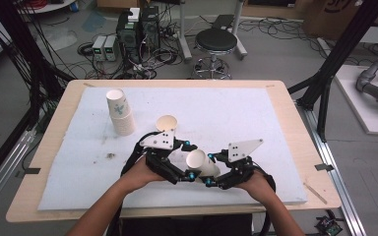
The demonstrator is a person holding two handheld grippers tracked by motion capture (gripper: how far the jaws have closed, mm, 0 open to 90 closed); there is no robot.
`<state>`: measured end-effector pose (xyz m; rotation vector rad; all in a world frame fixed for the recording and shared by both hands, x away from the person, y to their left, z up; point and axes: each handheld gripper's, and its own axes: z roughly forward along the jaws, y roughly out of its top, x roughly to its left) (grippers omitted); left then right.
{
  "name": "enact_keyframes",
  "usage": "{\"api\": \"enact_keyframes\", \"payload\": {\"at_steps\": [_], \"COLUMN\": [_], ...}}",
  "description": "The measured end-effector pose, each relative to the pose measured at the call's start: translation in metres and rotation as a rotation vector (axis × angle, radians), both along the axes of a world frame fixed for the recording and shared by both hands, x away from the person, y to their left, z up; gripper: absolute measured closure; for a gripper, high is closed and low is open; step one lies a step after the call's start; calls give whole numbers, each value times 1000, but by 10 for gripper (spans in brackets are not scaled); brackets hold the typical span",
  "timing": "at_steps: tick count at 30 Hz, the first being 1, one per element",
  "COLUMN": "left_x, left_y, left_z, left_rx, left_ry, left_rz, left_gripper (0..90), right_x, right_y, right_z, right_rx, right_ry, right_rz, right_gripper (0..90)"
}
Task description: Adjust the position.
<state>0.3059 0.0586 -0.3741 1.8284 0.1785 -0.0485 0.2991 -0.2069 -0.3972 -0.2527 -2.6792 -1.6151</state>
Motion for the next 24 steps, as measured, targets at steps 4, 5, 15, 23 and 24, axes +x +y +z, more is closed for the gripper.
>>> {"api": "enact_keyframes", "payload": {"at_steps": [4,5,15,23,24], "left_x": [1,1,0,-1,-1], "left_y": [4,5,9,7,7], "left_z": [6,7,15,18,18], "left_rx": [39,57,172,209,217], "left_ry": [-17,-22,-40,-55,-58], "left_rz": [5,6,-7,-3,-7], "left_gripper": [177,177,177,177,177], "right_x": [1,2,6,8,8], "right_y": [1,2,13,21,22], "right_z": [4,6,23,33,33], "right_rx": [-54,-68,-237,-333,-344], "right_ry": [-10,-15,-77,-104,-96], "right_rz": [3,4,25,43,49], "right_gripper": [398,398,395,392,392]}}
